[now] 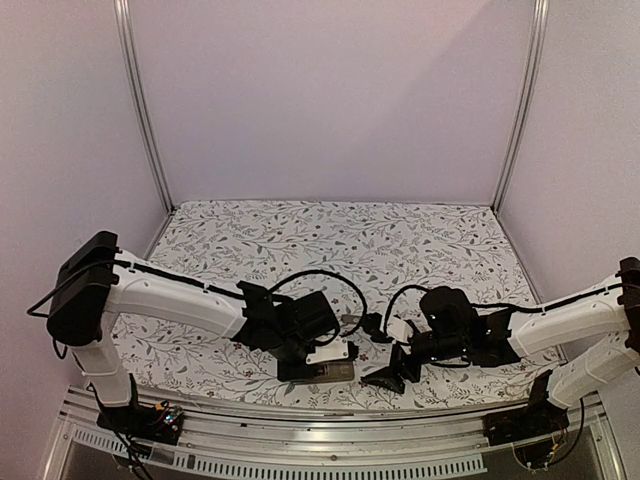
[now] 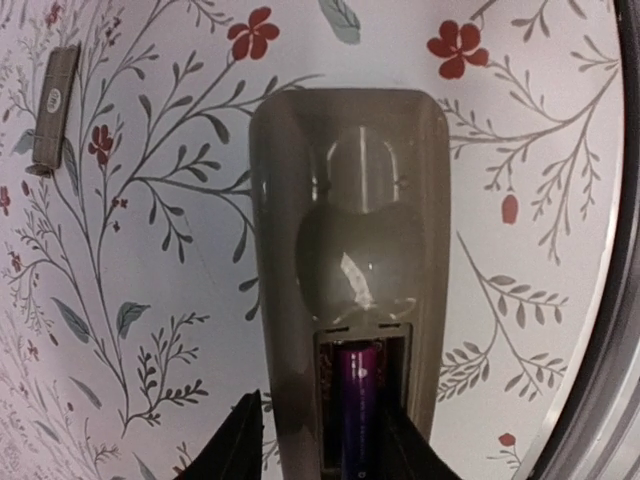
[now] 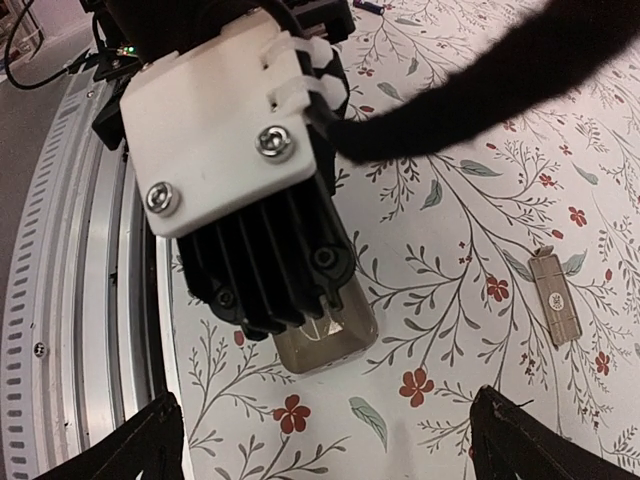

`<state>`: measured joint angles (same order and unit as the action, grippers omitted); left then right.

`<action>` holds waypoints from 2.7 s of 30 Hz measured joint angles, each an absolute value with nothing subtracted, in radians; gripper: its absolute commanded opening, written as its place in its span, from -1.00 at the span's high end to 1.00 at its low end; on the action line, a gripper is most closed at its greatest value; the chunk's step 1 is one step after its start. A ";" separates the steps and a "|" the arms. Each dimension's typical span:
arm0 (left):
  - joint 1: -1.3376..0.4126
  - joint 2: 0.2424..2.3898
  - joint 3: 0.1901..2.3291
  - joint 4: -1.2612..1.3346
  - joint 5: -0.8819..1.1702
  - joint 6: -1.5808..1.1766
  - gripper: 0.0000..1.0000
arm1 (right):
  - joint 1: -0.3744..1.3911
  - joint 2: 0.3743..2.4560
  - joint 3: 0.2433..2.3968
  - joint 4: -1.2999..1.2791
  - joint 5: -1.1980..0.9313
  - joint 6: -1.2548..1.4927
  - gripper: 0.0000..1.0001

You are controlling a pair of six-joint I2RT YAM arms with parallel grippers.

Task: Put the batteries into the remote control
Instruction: Place the battery in the battery compartment, then hold the remote control without the battery cover at the center of the board.

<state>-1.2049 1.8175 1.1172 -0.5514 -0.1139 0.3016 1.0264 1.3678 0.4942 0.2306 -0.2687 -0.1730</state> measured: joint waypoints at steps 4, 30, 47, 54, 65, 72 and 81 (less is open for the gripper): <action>-1.205 1.806 1.117 -0.553 -0.093 0.303 0.13 | 1.026 1.368 0.494 0.231 -0.269 -0.173 -0.97; -1.068 1.292 0.591 -0.155 0.263 0.324 -0.65 | 1.016 1.620 0.903 0.069 -0.330 -0.364 -0.58; -1.111 1.333 0.389 0.263 0.206 0.445 -0.49 | 1.013 1.809 1.020 -0.213 -0.432 -0.465 -0.98; -1.092 1.328 0.418 0.277 0.234 0.310 0.01 | 1.013 1.740 0.943 -0.199 -0.430 -0.556 -0.97; -1.103 1.370 0.443 0.292 0.250 0.287 0.31 | 1.013 1.835 0.943 -0.104 -0.430 -0.626 -0.59; -1.104 1.438 0.464 0.294 0.234 0.310 0.36 | 1.013 1.847 0.912 -0.052 -0.444 -0.624 -0.11; -1.104 1.487 0.503 0.299 0.241 0.423 0.49 | 1.031 1.760 0.787 0.008 -0.449 -0.541 -0.10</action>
<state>-1.1038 1.4872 0.5030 0.2989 0.2413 0.4232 1.0309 1.7599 0.7872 0.0082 -0.4488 -0.5411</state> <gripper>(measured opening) 0.262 0.549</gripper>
